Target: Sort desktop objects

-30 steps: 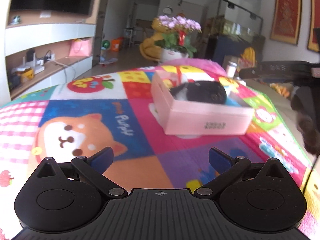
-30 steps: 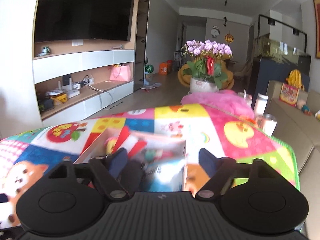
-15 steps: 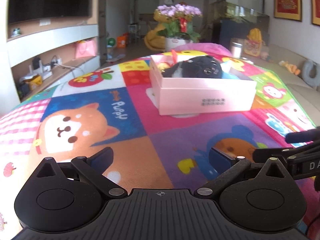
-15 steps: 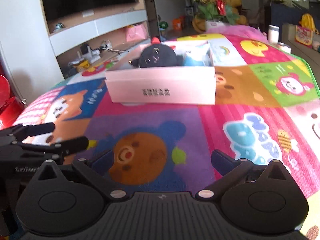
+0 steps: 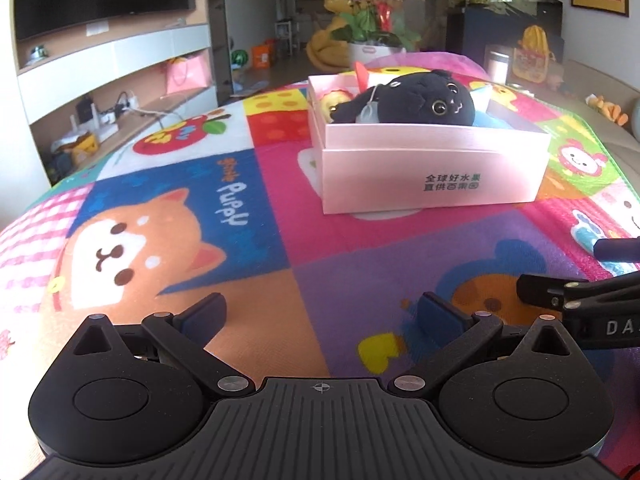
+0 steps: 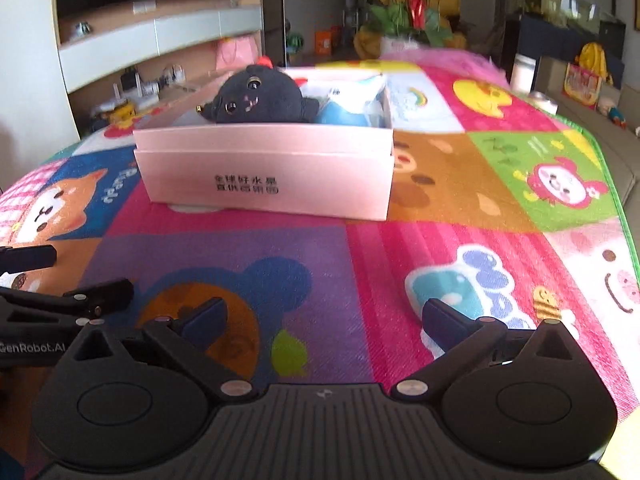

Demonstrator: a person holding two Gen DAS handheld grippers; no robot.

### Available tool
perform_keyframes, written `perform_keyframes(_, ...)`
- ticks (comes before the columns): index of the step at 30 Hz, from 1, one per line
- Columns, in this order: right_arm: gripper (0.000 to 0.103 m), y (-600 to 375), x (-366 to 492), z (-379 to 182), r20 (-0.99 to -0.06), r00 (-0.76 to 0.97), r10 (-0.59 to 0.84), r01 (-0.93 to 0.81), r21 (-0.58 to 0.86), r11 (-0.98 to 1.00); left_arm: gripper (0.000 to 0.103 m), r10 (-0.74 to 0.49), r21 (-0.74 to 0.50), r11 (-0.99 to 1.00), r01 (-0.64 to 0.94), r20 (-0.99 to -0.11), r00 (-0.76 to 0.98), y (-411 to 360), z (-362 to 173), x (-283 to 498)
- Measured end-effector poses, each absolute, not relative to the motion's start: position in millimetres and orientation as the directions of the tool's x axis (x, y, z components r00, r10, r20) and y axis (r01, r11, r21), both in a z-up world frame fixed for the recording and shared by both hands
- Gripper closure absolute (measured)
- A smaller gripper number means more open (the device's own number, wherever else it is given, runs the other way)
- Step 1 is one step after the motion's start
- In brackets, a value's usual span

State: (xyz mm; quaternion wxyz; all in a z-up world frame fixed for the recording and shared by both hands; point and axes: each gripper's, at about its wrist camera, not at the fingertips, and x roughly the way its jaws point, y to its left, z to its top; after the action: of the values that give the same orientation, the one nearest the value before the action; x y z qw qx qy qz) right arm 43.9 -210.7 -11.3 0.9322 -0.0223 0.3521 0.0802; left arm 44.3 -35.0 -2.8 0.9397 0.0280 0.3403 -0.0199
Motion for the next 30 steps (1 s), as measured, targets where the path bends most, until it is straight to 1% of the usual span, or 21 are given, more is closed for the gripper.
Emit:
perform_keyframes(4,0.000,-219,40,-10,-0.630,0.760,0.158,-0.139,0.080,0.987,0.000,-0.018,0.040,0.998,0.056,-0.640,0.768,-36,-3,43)
perform_keyframes(6,0.000,-219,40,-10,-0.628,0.762,0.161,-0.140,0.084,0.987,0.000,-0.021,0.035,0.998,0.056,-0.642,0.766,-35,-3,44)
perform_keyframes(12,0.000,-207,42,-12,-0.645,0.756,0.114,-0.139,0.012,0.990,0.000,-0.025,0.027,0.998,0.056,-0.643,0.765,-34,-3,45)
perform_keyframes(15,0.000,-211,42,-12,-0.641,0.757,0.126,-0.139,0.030,0.990,0.000,-0.026,0.026,0.998,0.056,-0.643,0.765,-33,-3,45)
perform_keyframes(30,0.000,-209,42,-13,-0.643,0.756,0.120,-0.140,0.020,0.990,0.000,-0.025,0.027,0.998,0.055,-0.643,0.765,-34,-3,44)
